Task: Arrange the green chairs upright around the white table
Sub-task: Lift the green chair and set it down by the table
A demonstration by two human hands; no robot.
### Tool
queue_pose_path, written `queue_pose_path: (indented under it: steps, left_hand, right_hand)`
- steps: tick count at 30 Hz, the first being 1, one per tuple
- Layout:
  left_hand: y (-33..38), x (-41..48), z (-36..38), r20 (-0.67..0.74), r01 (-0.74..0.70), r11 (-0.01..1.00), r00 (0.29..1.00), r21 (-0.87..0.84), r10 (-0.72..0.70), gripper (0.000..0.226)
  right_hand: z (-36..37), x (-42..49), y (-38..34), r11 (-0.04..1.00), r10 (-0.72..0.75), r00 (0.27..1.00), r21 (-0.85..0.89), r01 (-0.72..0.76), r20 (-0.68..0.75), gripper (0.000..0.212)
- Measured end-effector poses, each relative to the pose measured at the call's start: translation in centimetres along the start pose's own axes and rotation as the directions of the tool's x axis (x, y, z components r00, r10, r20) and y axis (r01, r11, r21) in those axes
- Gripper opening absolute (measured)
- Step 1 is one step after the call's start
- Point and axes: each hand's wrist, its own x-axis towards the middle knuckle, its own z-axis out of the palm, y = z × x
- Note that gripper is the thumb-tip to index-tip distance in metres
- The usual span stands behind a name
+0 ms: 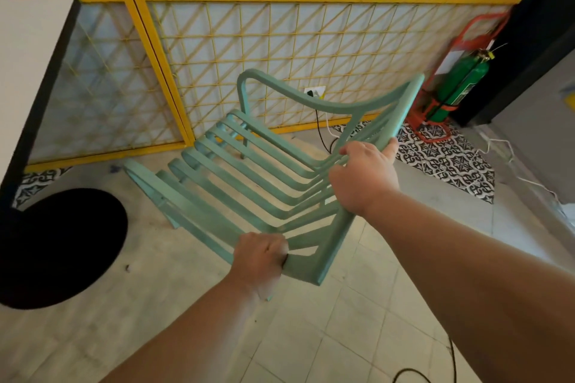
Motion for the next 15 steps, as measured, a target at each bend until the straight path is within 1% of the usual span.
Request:
queue_pose_path:
  steps: [2, 4, 6, 8, 9, 11, 14, 15]
  left_hand:
    - [0.5, 0.0, 0.5, -0.059, 0.008, 0.996, 0.998, -0.085, -0.013, 0.031]
    - [1.7, -0.3, 1.1, -0.113, 0.006, 0.987, 0.993, -0.160, -0.024, 0.023]
    - [2.9, -0.7, 2.0, -0.169, 0.016, 0.975, 0.984, -0.222, -0.054, 0.022]
    - [3.8, -0.9, 3.1, -0.213, 0.047, 0.974, 0.972, -0.222, -0.096, 0.022]
    - [4.1, -1.0, 3.7, -0.221, 0.058, 0.978, 0.970, -0.201, -0.103, 0.024]
    - [4.7, -0.9, 4.9, -0.204, 0.074, 0.993, 0.975, -0.092, -0.091, 0.028]
    - [5.1, -0.6, 6.3, -0.163, 0.013, 0.997, 0.987, 0.081, 0.000, 0.036]
    - [4.9, -0.4, 6.7, -0.113, -0.009, 0.988, 0.993, 0.153, 0.027, 0.040]
  right_hand:
    - [-0.4, 0.2, 0.3, 1.000, -0.020, 1.000, -0.019, 0.020, 0.008, 0.052]
    - [-0.7, 0.6, 0.6, 0.998, -0.048, 0.999, -0.033, 0.048, 0.017, 0.051]
    - [-1.1, 1.0, 1.1, 0.998, -0.061, 0.998, -0.028, 0.062, 0.027, 0.051]
    - [-1.5, 1.5, 1.8, 0.997, -0.075, 0.997, -0.027, 0.076, 0.037, 0.051]
    - [-1.6, 1.8, 2.1, 0.995, -0.091, 0.995, -0.037, 0.093, 0.044, 0.051]
    - [-2.0, 2.5, 2.8, 0.991, -0.121, 0.991, -0.046, 0.124, 0.061, 0.049]
    - [-2.7, 3.5, 3.5, 0.987, -0.150, 0.986, -0.046, 0.154, 0.077, 0.047]
    - [-2.8, 3.8, 3.6, 0.985, -0.156, 0.984, -0.054, 0.161, 0.082, 0.048]
